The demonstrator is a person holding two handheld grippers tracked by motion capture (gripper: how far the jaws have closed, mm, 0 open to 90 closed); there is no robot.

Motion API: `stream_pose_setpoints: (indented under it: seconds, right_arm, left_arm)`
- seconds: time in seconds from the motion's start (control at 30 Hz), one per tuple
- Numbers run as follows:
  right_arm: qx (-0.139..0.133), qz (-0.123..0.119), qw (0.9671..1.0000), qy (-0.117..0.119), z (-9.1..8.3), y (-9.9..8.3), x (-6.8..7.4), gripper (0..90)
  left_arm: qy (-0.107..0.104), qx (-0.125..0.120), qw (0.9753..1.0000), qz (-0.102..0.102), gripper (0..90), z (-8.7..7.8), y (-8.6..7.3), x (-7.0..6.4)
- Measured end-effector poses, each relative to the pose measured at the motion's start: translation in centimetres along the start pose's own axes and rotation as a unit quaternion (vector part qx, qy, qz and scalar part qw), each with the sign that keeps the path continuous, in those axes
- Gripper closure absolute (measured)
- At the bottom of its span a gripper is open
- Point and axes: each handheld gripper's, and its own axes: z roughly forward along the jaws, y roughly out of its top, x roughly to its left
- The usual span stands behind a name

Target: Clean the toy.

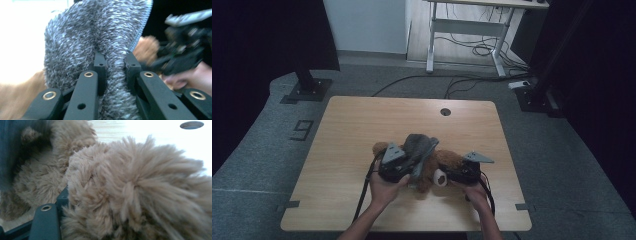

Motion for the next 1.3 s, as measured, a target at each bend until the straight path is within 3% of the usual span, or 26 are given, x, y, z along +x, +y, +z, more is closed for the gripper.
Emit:
stream_pose_setpoints:
  seconds: [0.07, 0.17, 0.33, 0.47, 0.57, 0.63, 0.7, 0.73, 0.77, 0.9, 1.0, 1.1, 1.3]
  right_arm:
    - [-0.004, -0.004, 1.0000, 0.000, 0.0, -0.1, 0.1, 32.1]
    - [-0.012, -0.016, 0.9998, -0.002, -0.2, -0.4, 0.3, 32.6]
    - [-0.023, -0.034, 0.9991, -0.010, -0.4, -0.7, 0.7, 33.0]
    - [-0.026, -0.037, 0.9989, -0.011, -0.5, -0.8, 0.6, 33.4]
    - [-0.024, -0.039, 0.9989, -0.012, -0.5, -0.8, 0.7, 33.6]
    - [-0.025, -0.044, 0.9986, -0.014, -0.5, -0.8, 0.8, 33.7]
    - [-0.027, -0.042, 0.9987, -0.009, -0.5, -0.8, 0.6, 33.9]
    - [-0.027, -0.042, 0.9987, -0.009, -0.5, -0.8, 0.6, 33.9]
    - [-0.029, -0.041, 0.9987, -0.007, -0.6, -0.8, 0.6, 34.0]
    - [-0.031, -0.040, 0.9987, -0.007, -0.5, -0.8, 0.5, 34.0]
    - [-0.033, -0.036, 0.9988, -0.005, -0.5, -0.9, 0.4, 34.1]
    - [-0.034, -0.037, 0.9987, -0.005, -0.5, -0.9, 0.4, 34.2]
    - [-0.035, -0.038, 0.9987, -0.004, -0.5, -0.9, 0.4, 33.7]
  left_arm:
    - [-0.007, 0.004, 0.9998, 0.018, 76.2, 1.4, 1.6, -1.4]
    - [-0.013, 0.033, 0.9989, 0.031, 76.1, 4.7, 3.0, -3.1]
    - [-0.019, 0.091, 0.9951, 0.036, 76.0, 10.1, 2.3, -4.7]
    - [-0.012, 0.088, 0.9957, 0.029, 75.9, 11.4, 1.4, -4.7]
    - [0.000, 0.087, 0.9955, 0.039, 76.3, 10.9, 1.2, -4.7]
    - [0.032, 0.089, 0.9941, 0.053, 76.7, 10.2, 1.1, -4.3]
    - [0.067, 0.097, 0.9910, 0.064, 76.9, 9.6, 0.6, -3.1]
    - [0.071, 0.099, 0.9907, 0.060, 76.9, 9.3, 0.4, -2.6]
    - [0.061, 0.100, 0.9923, 0.040, 77.1, 8.5, 0.1, -1.3]
    - [0.059, 0.093, 0.9935, 0.030, 77.1, 6.9, 0.0, -0.2]
    - [0.071, 0.083, 0.9937, 0.026, 77.0, 5.2, -0.2, 0.9]
    - [0.082, 0.075, 0.9938, 0.006, 76.9, 3.2, -0.6, 2.7]
    - [0.112, 0.072, 0.9908, -0.024, 76.7, 0.0, -2.1, 6.2]
